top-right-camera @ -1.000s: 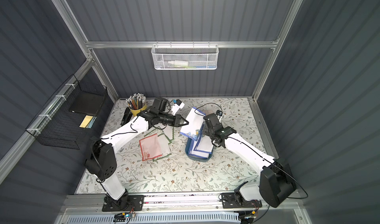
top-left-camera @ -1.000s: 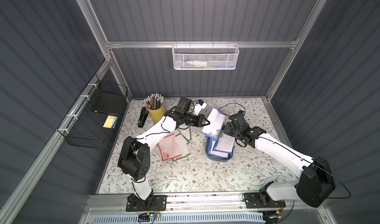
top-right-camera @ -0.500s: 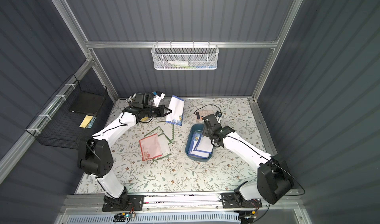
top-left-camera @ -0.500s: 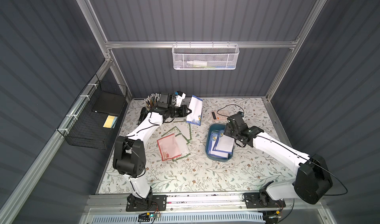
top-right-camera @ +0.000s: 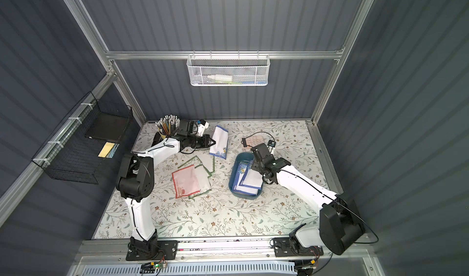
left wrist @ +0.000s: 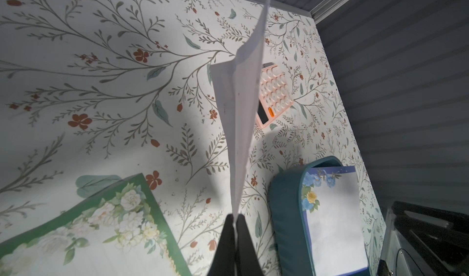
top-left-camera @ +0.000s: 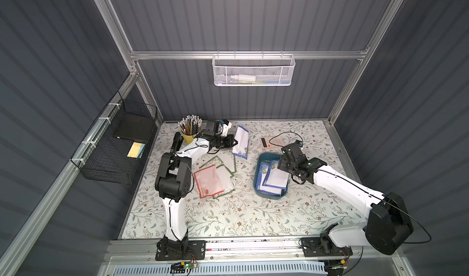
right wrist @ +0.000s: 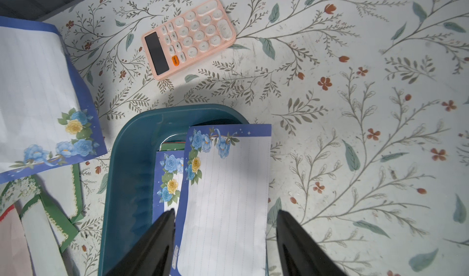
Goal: Take out the stationery paper from the storage box
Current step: Place the stationery paper at the center of the board, then pick up the stationery paper from the storage box.
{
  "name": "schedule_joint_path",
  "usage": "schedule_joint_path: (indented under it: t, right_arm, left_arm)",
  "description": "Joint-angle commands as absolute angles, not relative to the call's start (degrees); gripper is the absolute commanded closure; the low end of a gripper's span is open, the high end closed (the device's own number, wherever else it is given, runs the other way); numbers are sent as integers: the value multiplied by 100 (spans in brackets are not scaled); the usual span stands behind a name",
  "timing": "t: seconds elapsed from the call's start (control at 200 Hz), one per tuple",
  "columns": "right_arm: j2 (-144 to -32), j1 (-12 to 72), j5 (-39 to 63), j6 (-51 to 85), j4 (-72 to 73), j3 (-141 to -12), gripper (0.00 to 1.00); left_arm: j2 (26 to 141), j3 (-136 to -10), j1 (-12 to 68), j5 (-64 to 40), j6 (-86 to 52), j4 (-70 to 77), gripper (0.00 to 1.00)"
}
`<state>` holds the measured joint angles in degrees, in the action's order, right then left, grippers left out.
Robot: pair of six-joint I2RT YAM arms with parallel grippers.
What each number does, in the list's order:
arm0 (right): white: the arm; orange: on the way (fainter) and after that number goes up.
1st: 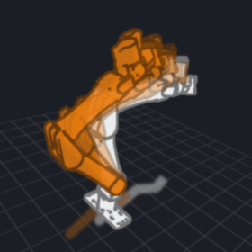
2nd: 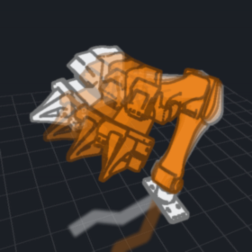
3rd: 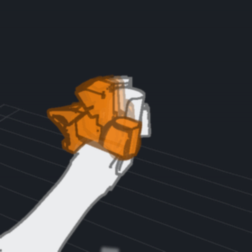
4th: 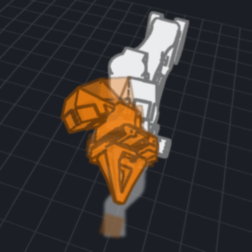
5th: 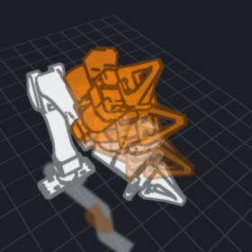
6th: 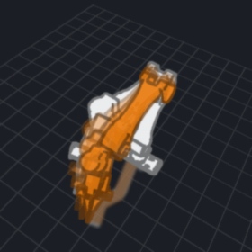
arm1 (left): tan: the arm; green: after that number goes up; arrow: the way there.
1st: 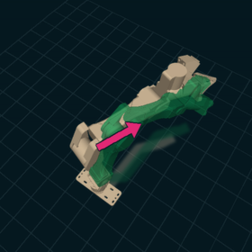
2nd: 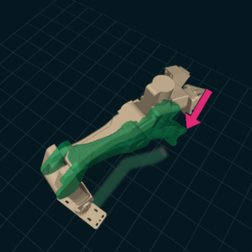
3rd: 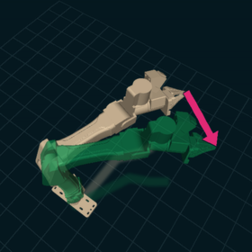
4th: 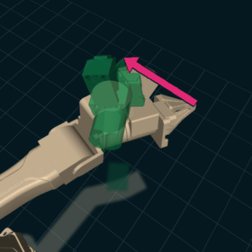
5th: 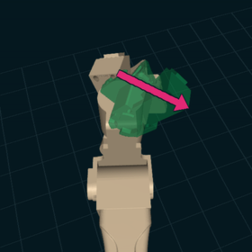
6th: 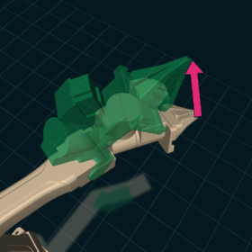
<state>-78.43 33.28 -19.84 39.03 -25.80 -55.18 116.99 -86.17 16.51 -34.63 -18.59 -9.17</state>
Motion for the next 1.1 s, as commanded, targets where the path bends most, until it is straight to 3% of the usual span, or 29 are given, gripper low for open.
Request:
schedule_joint_path:
  t: [0.0,0.075,0.145,0.215,0.275,0.335,0.475,0.7,1.096]
  right_arm:
    - [-7672,3335,-2184,3964,-2782,-5400,32]
    - [-7625,3340,-2244,3985,-2824,-5344,30]
    - [-7586,3327,-2324,4027,-2849,-5263,30]
    - [-7505,3315,-2395,4154,-2804,-5102,25]
    - [-7409,3296,-2353,4179,-2571,-4887,24]
    - [-7308,3274,-2289,4208,-2339,-4680,24]
    - [-7208,3157,-2078,4213,-2128,-4475,24]
    - [-7299,3042,-1889,4144,-1968,-4421,24]
    - [-7597,2735,-1698,3892,-1814,-4427,31]
  left_arm:
    - [11963,-8734,1652,-3411,-1996,-668,100]
    - [12077,-8729,1652,-3273,-2026,-662,100]
    - [12128,-8676,1652,-3134,-2060,-608,93]
    - [12125,-8612,1652,-2902,-2107,-585,79]
    - [12092,-8561,1652,-2682,-2135,-563,72]
    - [12035,-8552,1652,-2433,-2152,-597,58]
    - [11787,-8504,1652,-1805,-2215,-693,44]
    - [10996,-8192,1661,-441,-2349,-731,41]
    - [9557,-7344,1657,-506,-2367,-844,41]
